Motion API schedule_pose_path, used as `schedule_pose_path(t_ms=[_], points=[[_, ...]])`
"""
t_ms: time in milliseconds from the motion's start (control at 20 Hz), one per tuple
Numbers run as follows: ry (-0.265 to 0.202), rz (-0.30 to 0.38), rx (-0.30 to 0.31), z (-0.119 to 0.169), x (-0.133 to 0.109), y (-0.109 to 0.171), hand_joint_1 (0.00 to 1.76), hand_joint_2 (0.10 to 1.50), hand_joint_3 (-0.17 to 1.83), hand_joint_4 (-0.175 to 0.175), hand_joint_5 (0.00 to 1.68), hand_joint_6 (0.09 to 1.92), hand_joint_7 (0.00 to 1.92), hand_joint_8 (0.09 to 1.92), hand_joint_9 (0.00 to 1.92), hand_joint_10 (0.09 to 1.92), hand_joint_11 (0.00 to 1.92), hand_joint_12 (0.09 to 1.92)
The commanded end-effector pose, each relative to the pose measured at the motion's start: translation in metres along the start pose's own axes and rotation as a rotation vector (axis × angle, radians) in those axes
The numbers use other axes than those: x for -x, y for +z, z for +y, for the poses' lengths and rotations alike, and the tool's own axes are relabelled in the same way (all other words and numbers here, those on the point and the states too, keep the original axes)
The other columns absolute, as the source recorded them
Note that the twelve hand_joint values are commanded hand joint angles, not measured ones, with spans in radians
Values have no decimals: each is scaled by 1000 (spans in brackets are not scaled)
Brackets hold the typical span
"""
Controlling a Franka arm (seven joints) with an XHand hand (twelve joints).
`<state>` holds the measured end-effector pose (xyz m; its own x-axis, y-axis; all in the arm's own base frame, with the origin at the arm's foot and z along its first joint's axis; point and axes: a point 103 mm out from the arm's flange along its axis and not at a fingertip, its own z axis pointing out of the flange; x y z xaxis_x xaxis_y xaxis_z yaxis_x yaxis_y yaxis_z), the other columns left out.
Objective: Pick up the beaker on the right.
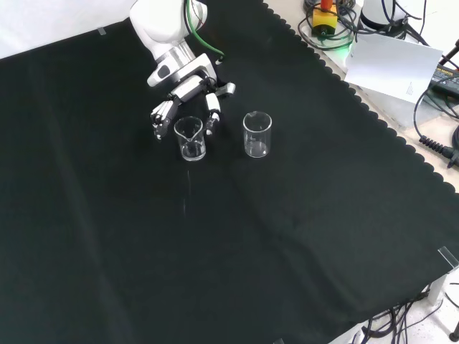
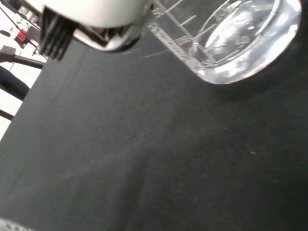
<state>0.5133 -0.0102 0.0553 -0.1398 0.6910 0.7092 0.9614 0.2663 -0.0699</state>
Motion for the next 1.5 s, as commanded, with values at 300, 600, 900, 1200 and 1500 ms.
schedule_pose_path(t_ms=[300, 600, 900, 1200, 1500], points=[[-17, 93, 42, 9, -9, 19, 1025, 491, 740, -26, 494, 87, 257, 723, 354, 650, 0, 1377], [1, 121, 78, 11, -5, 19, 1029, 489, 744, -26, 538, 87, 283, 732, 381, 652, 0, 1378], [14, 140, 86, 14, -5, 21, 1037, 498, 745, -25, 464, 911, 362, 766, 488, 614, 41, 1384], [40, 142, 63, 15, 2, 26, 1045, 498, 750, -26, 476, 1072, 396, 795, 529, 627, 66, 1389], [56, 119, 139, 16, -2, 20, 1000, 608, 719, -21, 625, 1010, 483, 806, 601, 642, 188, 1356]])
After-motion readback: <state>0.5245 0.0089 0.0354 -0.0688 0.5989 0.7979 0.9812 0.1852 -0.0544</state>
